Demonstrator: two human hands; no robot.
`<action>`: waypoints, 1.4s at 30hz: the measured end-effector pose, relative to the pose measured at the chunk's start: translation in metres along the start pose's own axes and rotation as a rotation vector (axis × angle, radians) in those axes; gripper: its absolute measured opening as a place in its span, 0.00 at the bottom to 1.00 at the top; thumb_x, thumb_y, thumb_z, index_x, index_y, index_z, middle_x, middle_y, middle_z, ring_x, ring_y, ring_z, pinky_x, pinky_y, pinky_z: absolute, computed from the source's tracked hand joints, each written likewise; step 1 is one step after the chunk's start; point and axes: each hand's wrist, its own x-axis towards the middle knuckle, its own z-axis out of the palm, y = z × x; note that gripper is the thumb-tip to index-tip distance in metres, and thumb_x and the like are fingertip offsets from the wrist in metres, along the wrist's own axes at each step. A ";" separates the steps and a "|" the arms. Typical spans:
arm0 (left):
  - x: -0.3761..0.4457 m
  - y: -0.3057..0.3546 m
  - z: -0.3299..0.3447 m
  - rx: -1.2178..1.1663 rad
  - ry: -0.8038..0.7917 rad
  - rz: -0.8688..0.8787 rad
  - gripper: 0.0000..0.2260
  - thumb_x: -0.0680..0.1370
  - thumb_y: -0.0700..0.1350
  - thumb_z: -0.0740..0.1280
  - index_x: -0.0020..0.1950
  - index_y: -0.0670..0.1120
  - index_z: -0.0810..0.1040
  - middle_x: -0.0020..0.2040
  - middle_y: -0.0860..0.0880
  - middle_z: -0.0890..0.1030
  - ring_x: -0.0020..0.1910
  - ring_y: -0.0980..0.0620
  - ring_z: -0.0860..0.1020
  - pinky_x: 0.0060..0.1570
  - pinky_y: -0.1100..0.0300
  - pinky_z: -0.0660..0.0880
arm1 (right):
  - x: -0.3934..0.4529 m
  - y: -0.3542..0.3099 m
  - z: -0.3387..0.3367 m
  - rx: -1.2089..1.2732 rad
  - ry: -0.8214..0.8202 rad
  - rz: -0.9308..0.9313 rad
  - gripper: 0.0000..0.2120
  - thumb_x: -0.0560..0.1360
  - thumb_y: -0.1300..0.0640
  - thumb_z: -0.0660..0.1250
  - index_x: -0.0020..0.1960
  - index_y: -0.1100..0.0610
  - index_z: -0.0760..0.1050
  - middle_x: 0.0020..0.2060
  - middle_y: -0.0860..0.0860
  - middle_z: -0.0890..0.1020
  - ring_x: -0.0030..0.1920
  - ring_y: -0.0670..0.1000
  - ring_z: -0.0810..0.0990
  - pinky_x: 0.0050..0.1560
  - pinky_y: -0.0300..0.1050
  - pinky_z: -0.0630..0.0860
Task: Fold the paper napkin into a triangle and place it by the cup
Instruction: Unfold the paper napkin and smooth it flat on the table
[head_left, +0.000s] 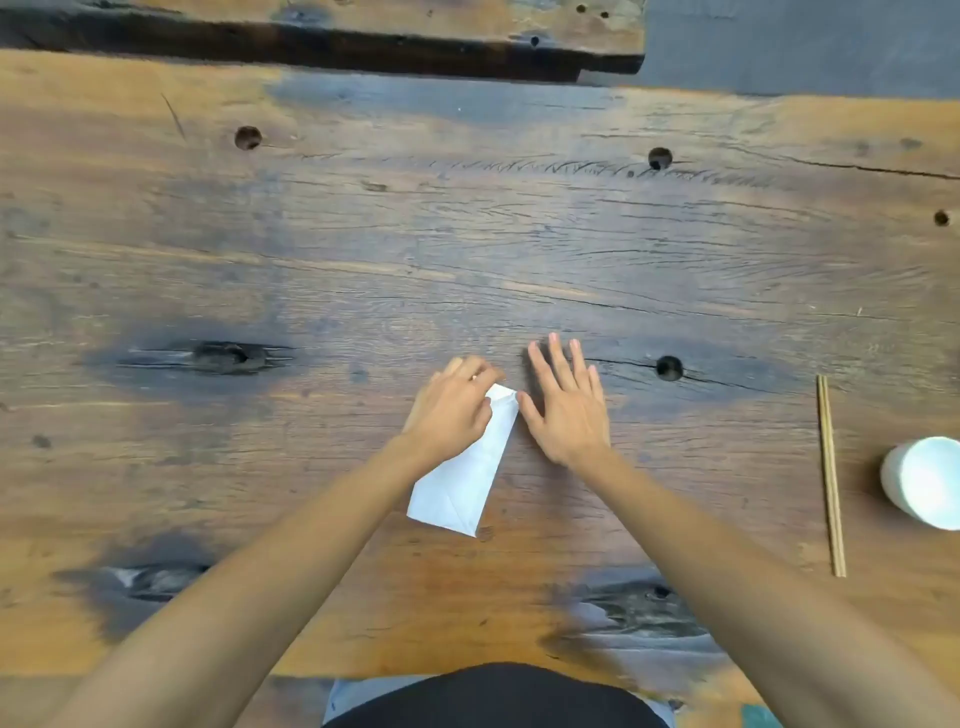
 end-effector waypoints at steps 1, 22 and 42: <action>0.004 0.001 0.003 -0.014 -0.007 -0.009 0.17 0.82 0.43 0.62 0.71 0.49 0.73 0.66 0.50 0.74 0.65 0.48 0.71 0.56 0.48 0.76 | 0.001 0.000 0.003 -0.017 0.016 -0.004 0.33 0.85 0.39 0.53 0.85 0.44 0.46 0.84 0.46 0.43 0.84 0.52 0.39 0.82 0.54 0.40; 0.022 -0.009 0.040 -0.110 0.053 -0.018 0.08 0.81 0.49 0.66 0.55 0.48 0.80 0.56 0.49 0.74 0.53 0.52 0.76 0.35 0.57 0.73 | 0.002 0.007 0.054 -0.115 0.296 -0.026 0.30 0.84 0.43 0.54 0.84 0.49 0.56 0.84 0.52 0.56 0.84 0.55 0.54 0.81 0.59 0.55; 0.004 -0.010 0.010 -0.123 0.257 -0.124 0.11 0.76 0.55 0.68 0.54 0.52 0.75 0.45 0.57 0.79 0.47 0.54 0.79 0.37 0.57 0.75 | 0.001 0.007 0.051 -0.119 0.278 -0.037 0.30 0.85 0.44 0.53 0.85 0.49 0.54 0.84 0.51 0.54 0.84 0.54 0.52 0.82 0.58 0.52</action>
